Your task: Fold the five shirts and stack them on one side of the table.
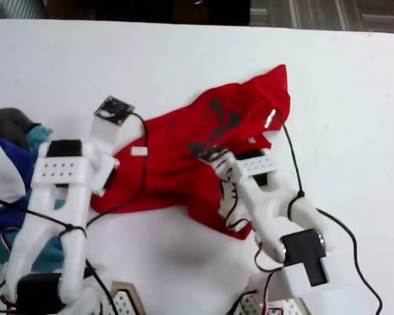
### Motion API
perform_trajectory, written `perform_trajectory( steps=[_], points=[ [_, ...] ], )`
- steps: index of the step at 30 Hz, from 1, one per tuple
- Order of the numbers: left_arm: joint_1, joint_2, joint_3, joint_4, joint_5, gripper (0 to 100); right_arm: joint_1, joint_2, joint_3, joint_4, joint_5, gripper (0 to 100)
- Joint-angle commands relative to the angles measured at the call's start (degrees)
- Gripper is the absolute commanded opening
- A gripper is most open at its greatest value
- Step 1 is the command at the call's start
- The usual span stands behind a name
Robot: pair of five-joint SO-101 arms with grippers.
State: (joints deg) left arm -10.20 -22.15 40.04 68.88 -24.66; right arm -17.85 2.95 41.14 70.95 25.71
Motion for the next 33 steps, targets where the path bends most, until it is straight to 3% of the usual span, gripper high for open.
perform_trajectory(
  steps=[1,7,12,20,23,33],
  points=[
    [-0.35,-1.32,-1.36,-0.62,0.18,3,-0.66,1.27,-0.79,-3.82,0.09,0.5],
    [-0.35,-1.32,-1.27,-0.26,0.26,3,1.71,-1.01,-0.79,-4.09,0.18,1.9],
    [0.53,-1.32,0.22,-0.18,0.26,3,7.69,-11.38,-0.62,-1.01,3.16,1.9],
    [10.90,-1.76,4.97,-0.18,0.44,3,20.88,-32.04,-0.35,1.01,13.36,1.9],
    [13.36,-1.85,3.74,-0.09,4.13,3,23.25,-36.18,-0.35,1.98,13.71,1.9],
    [14.42,-1.32,-1.27,6.68,4.75,4,35.82,-39.69,3.16,-8.40,13.71,1.9]
  ],
)
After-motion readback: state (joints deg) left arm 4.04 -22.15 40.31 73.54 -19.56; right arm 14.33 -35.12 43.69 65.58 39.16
